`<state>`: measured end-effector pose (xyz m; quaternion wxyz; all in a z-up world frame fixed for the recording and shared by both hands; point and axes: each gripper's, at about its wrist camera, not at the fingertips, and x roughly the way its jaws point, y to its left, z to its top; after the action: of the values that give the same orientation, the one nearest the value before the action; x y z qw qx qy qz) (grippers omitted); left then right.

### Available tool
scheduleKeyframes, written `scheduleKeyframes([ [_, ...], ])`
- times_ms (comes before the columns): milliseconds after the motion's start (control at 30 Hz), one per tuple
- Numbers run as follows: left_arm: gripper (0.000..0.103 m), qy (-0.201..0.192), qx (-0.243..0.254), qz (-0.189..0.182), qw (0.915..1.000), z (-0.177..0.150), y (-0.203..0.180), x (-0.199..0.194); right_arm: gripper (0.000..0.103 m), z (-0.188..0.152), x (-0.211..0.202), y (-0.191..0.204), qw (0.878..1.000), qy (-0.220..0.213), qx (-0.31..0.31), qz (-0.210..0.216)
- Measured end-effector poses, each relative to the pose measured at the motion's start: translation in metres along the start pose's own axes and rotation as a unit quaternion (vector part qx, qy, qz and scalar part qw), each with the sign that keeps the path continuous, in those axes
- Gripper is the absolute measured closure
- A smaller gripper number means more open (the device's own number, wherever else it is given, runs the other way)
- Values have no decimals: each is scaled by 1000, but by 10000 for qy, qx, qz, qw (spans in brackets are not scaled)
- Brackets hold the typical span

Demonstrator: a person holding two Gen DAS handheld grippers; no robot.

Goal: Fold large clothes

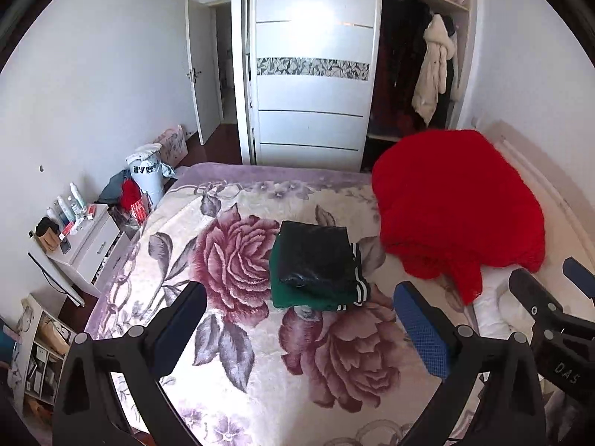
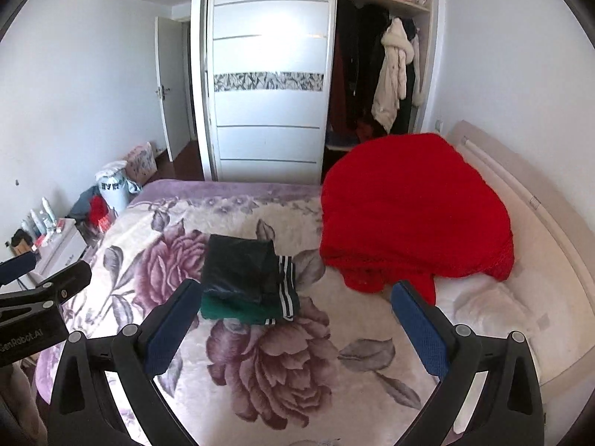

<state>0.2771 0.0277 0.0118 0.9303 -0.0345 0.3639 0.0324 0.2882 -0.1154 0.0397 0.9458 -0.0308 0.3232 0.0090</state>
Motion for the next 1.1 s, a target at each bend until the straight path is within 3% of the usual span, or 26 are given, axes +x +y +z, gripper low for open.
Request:
scheduleKeyframes([
  [433,0,-253,18,109,9996,-18,-10,-40,0,-1,-62,-10,9997,-217,-56,15],
  [1100,0,-364,-25,197,9991,-25,-21,-51,0,1,-64,-14,9997,-212,-91,84],
])
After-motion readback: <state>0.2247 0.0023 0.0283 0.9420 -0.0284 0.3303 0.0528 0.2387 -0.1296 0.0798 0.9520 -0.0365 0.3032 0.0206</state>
